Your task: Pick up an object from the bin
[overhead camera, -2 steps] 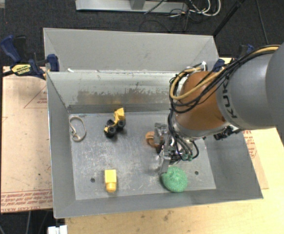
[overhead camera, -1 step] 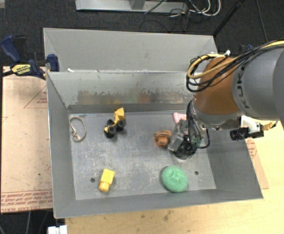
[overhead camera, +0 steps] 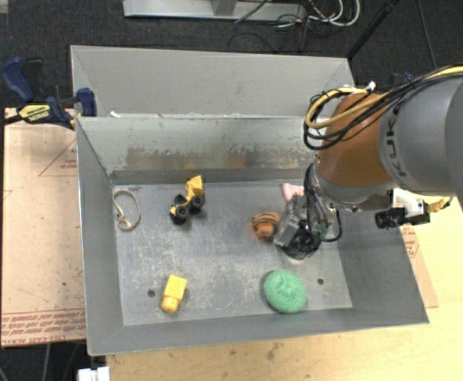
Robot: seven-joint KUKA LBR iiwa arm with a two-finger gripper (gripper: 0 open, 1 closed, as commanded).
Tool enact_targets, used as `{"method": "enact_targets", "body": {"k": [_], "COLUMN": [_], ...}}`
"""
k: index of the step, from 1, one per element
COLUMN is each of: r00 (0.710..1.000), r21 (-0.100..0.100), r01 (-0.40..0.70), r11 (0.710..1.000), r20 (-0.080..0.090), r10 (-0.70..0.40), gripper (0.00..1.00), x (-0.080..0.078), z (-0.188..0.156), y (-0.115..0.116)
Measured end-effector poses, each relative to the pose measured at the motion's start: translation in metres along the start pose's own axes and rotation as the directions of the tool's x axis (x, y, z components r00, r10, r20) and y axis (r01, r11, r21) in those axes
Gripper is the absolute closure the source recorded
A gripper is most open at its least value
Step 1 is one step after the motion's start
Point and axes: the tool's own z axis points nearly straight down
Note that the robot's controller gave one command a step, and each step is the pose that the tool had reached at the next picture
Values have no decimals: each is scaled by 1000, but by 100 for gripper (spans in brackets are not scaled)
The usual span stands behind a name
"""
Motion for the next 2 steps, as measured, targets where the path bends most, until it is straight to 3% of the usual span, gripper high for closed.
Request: {"method": "enact_targets", "body": {"k": [2], "r00": [1000], "r21": [-2], "r01": [19], "r11": [1000], "r20": [-4], "r10": [-19], "gripper": [100], "x": [-4], "z": [10], "y": [-10]}}
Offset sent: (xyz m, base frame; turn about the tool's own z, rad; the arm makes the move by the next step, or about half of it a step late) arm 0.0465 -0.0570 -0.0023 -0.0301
